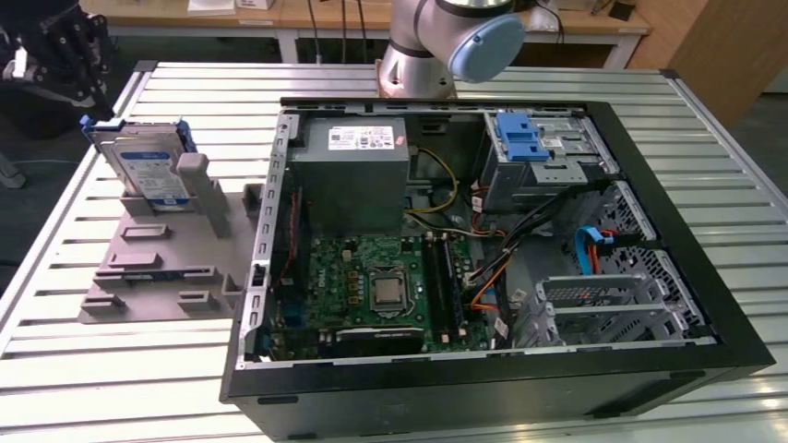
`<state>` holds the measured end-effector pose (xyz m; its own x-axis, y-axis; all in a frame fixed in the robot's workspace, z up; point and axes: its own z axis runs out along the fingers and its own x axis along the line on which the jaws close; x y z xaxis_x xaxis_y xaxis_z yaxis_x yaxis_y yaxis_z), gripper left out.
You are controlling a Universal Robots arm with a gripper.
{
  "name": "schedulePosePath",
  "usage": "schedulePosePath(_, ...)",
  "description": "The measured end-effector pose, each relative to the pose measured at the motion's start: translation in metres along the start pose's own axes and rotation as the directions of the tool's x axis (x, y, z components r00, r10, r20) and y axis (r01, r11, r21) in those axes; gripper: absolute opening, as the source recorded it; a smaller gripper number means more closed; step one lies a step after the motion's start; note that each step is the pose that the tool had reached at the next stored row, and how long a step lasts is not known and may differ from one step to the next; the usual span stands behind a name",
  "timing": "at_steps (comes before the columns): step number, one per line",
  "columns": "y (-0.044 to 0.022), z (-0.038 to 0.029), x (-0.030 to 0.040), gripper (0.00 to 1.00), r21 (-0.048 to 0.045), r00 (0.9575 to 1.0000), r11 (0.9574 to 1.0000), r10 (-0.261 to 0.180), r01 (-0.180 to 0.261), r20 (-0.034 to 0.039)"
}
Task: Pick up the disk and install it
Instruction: 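Pick up the disk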
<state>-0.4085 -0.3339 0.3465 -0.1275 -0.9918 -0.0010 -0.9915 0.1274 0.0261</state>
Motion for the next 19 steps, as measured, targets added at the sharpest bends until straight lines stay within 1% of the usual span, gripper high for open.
schedulePosePath(2,0.0036,0.0004,-0.0013,0.11,0.0042,1.0000,1.0000,0.000,0.000,-0.0024)
schedulePosePath(3,0.0043,0.0006,-0.0029,0.11,0.0049,1.0000,1.0000,0.000,0.000,-0.0036)
schedulePosePath(5,0.0056,0.0016,-0.0060,0.23,0.0052,1.0000,1.0000,0.000,0.000,-0.0050)
schedulePosePath(6,0.0058,0.0022,-0.0072,0.23,0.0053,1.0000,1.0000,0.000,0.000,-0.0051)
schedulePosePath(8,0.0059,0.0037,-0.0081,0.35,0.0054,1.0000,1.0000,0.000,0.000,-0.0051)
schedulePosePath(9,0.0059,0.0042,-0.0083,0.35,0.0053,1.0000,1.0000,0.000,0.000,-0.0052)
schedulePosePath(12,0.0064,0.0076,-0.0090,0.52,0.0061,1.0000,1.0000,-0.003,0.003,-0.0052)
schedulePosePath(14,0.0075,0.0104,-0.0092,0.52,0.0104,1.0000,0.9999,-0.006,0.006,-0.0048)
schedulePosePath(15,0.0085,0.0117,-0.0090,0.58,0.0132,1.0000,0.9999,-0.007,0.007,-0.0046)
schedulePosePath(17,0.0095,0.0147,-0.0089,0.58,0.0193,0.9999,0.9997,-0.012,0.012,-0.0037)
schedulePosePath(19,0.0096,0.0172,-0.0089,0.58,0.0213,0.9998,0.9996,-0.021,0.021,-0.0037)
